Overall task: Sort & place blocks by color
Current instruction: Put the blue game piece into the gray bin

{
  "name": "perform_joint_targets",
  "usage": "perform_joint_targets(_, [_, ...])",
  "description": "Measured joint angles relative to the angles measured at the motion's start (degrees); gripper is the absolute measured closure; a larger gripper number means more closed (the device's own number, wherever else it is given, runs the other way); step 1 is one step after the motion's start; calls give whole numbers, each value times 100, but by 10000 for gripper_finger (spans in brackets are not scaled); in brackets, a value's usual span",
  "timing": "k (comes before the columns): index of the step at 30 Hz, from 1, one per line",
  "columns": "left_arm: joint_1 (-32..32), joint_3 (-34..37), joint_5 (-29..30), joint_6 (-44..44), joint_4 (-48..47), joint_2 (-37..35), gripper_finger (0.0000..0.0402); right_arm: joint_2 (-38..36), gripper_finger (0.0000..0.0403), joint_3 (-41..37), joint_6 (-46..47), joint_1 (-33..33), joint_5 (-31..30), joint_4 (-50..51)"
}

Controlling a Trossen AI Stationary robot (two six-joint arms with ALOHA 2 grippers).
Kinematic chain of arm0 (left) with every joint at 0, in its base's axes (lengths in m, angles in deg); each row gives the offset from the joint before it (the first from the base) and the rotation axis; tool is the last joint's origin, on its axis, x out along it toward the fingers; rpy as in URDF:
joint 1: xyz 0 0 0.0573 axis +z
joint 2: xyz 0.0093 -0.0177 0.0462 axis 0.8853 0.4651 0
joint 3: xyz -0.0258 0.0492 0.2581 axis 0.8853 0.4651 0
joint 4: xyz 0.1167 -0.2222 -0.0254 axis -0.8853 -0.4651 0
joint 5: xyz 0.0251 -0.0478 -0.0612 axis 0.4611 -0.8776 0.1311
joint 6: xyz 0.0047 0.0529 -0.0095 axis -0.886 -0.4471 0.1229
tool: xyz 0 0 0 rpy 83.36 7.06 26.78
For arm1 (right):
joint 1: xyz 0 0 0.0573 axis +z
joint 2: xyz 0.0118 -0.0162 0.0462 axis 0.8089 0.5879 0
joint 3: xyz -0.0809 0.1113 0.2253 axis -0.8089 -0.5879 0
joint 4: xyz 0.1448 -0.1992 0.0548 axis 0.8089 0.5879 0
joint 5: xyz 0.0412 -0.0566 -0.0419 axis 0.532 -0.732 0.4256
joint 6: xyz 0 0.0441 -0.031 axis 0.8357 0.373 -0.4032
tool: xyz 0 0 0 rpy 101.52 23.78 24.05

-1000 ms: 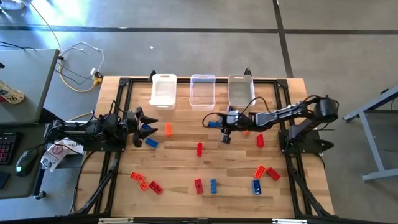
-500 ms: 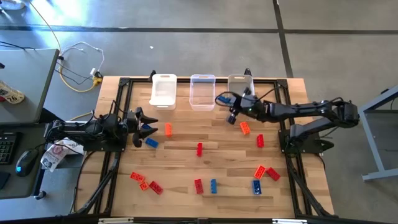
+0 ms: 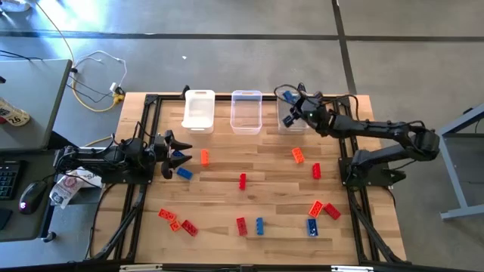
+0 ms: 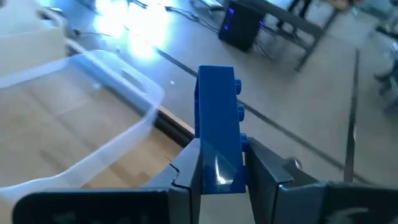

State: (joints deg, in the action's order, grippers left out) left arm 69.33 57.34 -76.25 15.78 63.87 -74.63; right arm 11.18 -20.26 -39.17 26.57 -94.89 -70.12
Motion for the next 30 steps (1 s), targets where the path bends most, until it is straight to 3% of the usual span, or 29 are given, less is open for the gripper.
perform_joint_targets(7, [0, 0, 0, 0, 0, 0, 186, 0, 332, 0, 976, -610, 842, 616])
perform_joint_targets(16, [0, 0, 0, 1, 0, 0, 186, 2, 332, 0, 1502, -938, 1633, 905])
perform_joint_targets(30, [0, 0, 2, 0, 0, 0, 186, 57, 332, 0, 2122, -668, 1673, 1724])
